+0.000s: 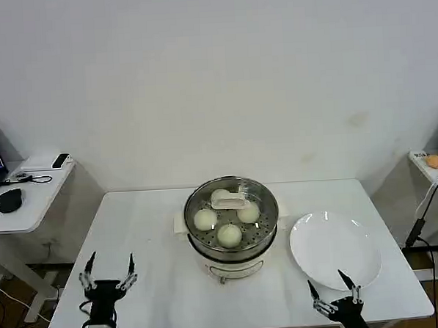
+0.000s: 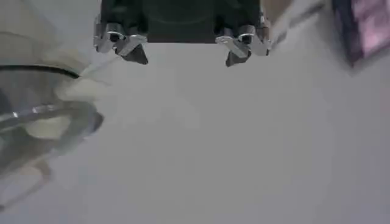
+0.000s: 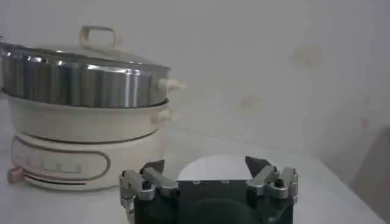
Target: Take steamed baozi put them in steamer then cover it.
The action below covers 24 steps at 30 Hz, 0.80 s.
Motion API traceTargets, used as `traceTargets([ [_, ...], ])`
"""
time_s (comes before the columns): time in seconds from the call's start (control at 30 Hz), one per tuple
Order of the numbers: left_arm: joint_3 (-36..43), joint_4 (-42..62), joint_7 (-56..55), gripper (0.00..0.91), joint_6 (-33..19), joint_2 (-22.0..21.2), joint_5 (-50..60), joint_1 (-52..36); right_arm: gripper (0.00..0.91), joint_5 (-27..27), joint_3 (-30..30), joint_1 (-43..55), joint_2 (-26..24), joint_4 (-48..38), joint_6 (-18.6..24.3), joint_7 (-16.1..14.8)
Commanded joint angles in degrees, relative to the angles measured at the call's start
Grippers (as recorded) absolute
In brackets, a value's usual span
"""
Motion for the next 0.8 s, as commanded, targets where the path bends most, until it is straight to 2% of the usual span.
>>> traceTargets([
  [0.03, -4.18, 0.65, -1.02, 0.907, -4.2, -2.72, -12.84, 7.74, 0.907, 8.31, -1.91, -1.89, -7.21, 1.55, -5.76, 0.06],
  [0.13, -3.98, 0.37, 2.42, 0.907, -4.97, -2.62, -10.31, 8.63, 0.907, 8.16, -1.98, -1.86, -7.16, 1.56, -5.46, 0.67],
  [0.5, -3.94, 0.37, 3.91, 0.907, -4.15, -2.84, -7.75, 8.63, 0.907, 6.0, -4.52, -1.76, -6.69, 2.53, -4.98, 1.31],
  [0.67, -4.01, 0.38, 4.4, 0.907, -2.45, -2.72, -7.31, 8.26, 0.907, 7.07, -5.45, -1.62, -7.3, 3.38, -6.85, 1.66],
  [0.8, -3.45, 0.54, 4.48, 0.907, -0.97, -2.77, -7.37, 7.59, 0.907, 8.3, -6.27, -1.43, -8.03, 3.46, -6.12, 1.15],
])
